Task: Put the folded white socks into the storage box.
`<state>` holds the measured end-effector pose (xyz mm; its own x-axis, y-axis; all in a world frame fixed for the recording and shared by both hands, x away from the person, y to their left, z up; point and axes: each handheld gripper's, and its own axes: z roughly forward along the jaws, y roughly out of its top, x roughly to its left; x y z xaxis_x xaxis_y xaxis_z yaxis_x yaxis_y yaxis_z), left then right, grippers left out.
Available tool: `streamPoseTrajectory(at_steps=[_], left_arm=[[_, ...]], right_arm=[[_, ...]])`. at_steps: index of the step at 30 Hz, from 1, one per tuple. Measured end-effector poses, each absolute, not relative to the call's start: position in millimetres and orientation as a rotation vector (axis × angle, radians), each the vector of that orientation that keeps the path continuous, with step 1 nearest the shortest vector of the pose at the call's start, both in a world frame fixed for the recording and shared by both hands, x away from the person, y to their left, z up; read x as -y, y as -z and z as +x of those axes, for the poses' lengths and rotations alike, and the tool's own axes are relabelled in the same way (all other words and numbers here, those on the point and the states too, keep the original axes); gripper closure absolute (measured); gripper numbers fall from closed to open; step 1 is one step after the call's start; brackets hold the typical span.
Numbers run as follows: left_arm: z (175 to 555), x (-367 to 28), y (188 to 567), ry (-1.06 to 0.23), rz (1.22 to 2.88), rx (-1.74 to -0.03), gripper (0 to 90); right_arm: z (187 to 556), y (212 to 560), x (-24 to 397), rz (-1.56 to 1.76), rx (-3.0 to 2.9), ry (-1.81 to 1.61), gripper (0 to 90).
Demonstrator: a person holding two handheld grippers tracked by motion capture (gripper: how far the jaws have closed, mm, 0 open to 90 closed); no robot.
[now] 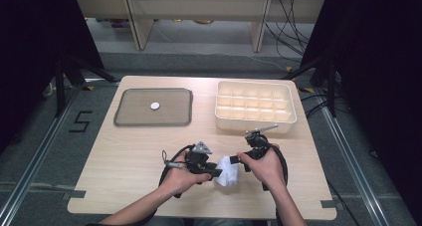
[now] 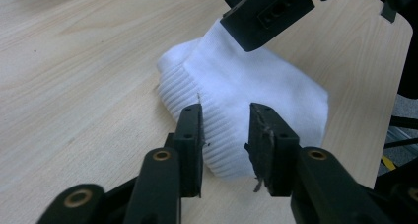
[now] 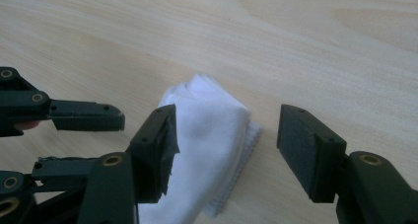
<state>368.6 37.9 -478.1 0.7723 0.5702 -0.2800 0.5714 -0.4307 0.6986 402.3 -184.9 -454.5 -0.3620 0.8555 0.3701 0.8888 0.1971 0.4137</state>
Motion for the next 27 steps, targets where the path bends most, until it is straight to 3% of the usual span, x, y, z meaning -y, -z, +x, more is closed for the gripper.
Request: streamPoseTrajectory(at_steps=[27], left_arm=[[372.8, -33.9, 487.8, 0.038, 2.164, -0.865, 61.1]], right_arm=[[411.7, 473.1, 168.6, -1.758, 2.296, 0.642, 36.8]])
